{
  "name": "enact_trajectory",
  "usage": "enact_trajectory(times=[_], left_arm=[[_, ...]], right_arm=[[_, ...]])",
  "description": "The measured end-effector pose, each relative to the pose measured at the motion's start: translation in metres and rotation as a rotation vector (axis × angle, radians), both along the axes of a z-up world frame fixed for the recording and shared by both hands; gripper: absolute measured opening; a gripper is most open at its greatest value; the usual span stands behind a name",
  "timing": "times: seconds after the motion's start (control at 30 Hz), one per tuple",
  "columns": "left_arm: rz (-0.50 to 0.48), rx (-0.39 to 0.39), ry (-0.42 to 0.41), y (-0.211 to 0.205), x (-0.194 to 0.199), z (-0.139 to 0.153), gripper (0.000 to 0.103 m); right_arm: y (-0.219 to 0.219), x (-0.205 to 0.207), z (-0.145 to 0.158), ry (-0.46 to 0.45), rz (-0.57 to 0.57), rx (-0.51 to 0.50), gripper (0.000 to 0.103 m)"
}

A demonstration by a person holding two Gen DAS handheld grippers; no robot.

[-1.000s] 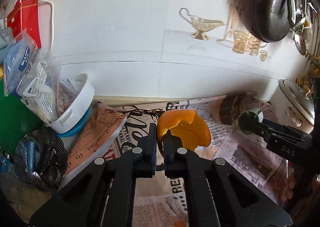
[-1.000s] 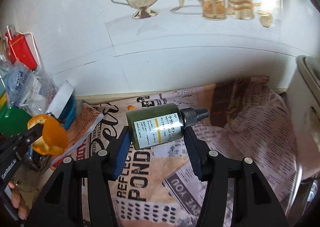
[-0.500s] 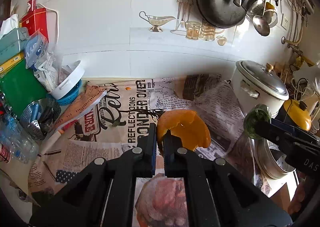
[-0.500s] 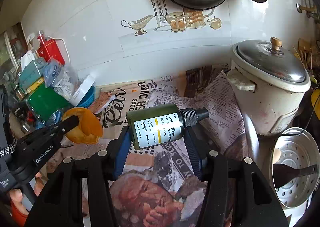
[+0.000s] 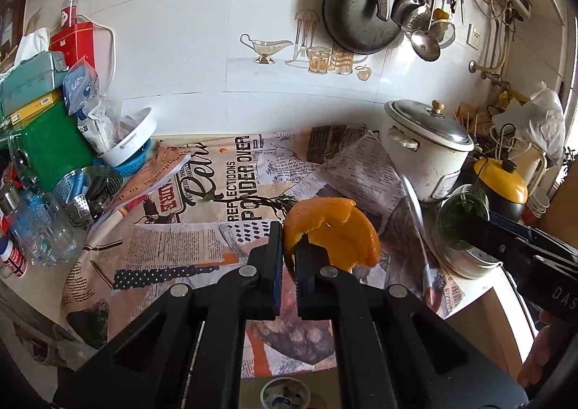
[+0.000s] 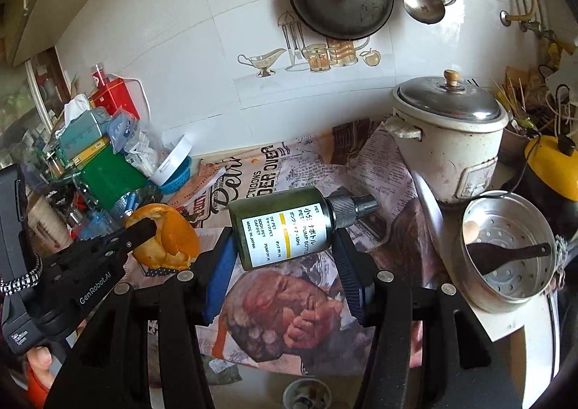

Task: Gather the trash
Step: 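Lift the peel and bottle and carry them down over the floor bin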

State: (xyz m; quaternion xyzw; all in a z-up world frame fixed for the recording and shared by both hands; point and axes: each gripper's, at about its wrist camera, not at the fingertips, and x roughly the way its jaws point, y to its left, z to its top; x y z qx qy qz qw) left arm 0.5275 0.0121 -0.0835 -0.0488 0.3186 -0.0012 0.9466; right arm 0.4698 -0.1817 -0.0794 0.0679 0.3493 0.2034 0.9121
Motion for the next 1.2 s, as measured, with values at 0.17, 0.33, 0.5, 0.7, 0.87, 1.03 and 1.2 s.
enact_trajectory(times=[0.17, 0.33, 0.5, 0.7, 0.87, 1.03, 1.2], left_arm=[[-0.034, 0.012, 0.002, 0.024, -0.060, -0.008, 0.004], [-0.035, 0.012, 0.030, 0.052, -0.123, -0.017, 0.004], [-0.037, 0.022, 0.033, 0.069, -0.168, -0.013, 0.004], [-0.044, 0.000, 0.086, 0.072, -0.192, -0.019, 0.004], [-0.034, -0.016, 0.137, 0.060, -0.197, -0.046, 0.004], [-0.013, -0.026, 0.216, 0.036, -0.192, -0.091, 0.004], [0.017, -0.043, 0.301, 0.012, -0.184, -0.158, 0.004]], right_arm=[[0.015, -0.054, -0.009, 0.012, -0.060, 0.003, 0.050], [0.032, -0.109, -0.016, 0.016, -0.099, 0.014, 0.050], [0.045, -0.150, -0.012, 0.029, -0.115, 0.022, 0.050], [0.054, -0.173, -0.011, 0.063, -0.100, -0.013, 0.050], [0.049, -0.177, -0.026, 0.084, -0.078, -0.040, 0.050], [0.033, -0.171, -0.062, 0.140, -0.063, -0.068, 0.050], [0.012, -0.162, -0.118, 0.226, -0.039, -0.080, 0.050]])
